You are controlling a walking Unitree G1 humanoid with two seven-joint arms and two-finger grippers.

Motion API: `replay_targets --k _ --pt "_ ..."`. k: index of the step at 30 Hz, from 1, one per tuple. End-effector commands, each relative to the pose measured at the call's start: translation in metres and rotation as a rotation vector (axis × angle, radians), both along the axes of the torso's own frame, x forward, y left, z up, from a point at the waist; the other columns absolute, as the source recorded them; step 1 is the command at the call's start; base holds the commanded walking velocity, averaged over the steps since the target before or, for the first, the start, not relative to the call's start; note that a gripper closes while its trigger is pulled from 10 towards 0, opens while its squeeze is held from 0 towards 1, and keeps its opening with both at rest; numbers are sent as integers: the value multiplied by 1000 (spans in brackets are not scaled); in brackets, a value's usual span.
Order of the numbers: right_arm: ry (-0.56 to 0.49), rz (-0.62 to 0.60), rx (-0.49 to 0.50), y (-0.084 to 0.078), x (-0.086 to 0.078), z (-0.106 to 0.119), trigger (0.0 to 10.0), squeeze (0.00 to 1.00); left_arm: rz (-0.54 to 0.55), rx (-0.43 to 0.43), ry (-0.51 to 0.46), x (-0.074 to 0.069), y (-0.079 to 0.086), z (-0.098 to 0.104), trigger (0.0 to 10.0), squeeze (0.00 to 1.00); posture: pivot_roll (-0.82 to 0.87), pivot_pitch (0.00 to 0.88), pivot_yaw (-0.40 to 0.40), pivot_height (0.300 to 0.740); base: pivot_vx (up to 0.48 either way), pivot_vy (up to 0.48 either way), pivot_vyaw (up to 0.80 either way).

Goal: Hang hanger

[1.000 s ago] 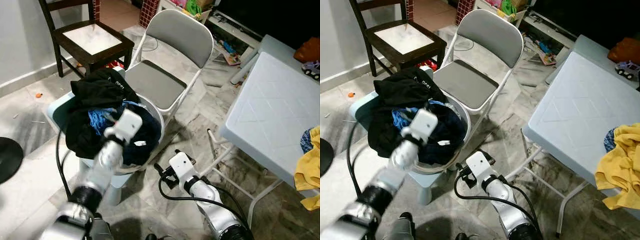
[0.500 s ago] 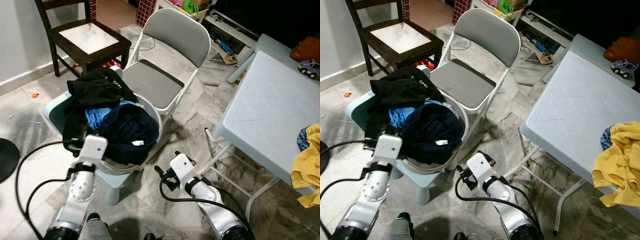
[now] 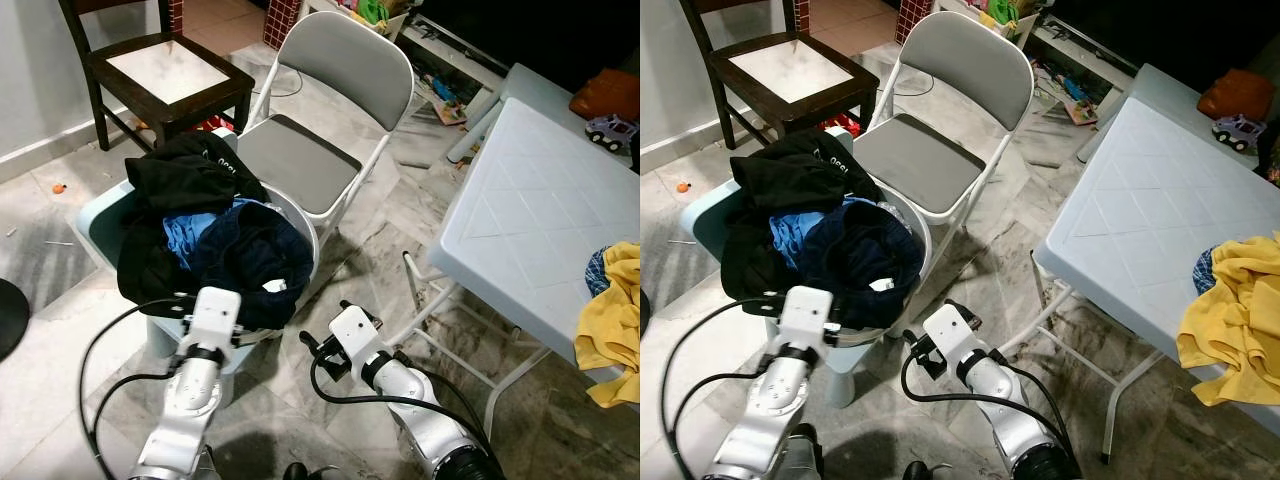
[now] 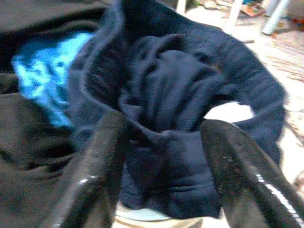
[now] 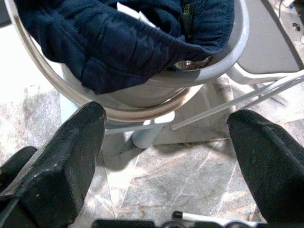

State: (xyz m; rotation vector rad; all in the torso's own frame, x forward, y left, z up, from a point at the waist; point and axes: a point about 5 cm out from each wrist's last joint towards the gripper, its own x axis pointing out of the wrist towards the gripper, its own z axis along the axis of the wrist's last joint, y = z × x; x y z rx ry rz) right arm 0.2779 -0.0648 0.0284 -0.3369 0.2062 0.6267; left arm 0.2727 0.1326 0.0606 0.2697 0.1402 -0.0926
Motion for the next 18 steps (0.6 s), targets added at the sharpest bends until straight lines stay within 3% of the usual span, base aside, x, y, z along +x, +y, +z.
replay_targets --k 1,11,15,18 --pt "16 -9 -23 -9 -1 -5 10000 0 -43 -13 44 -3 -13 -3 10000 1000 216 201 -305 740 0 0 0" --pt "17 -17 -27 -11 -2 -6 10000 0 -130 16 124 -8 -18 -9 10000 1000 221 195 -297 740 0 0 0" --pt "15 -4 -27 -7 -2 -5 10000 0 -184 7 157 -10 -32 -12 10000 1000 222 188 -301 740 0 0 0" --pt "10 1 -30 -7 1 -4 10000 0 -257 3 99 -4 -52 0 10000 1000 220 182 -304 740 0 0 0"
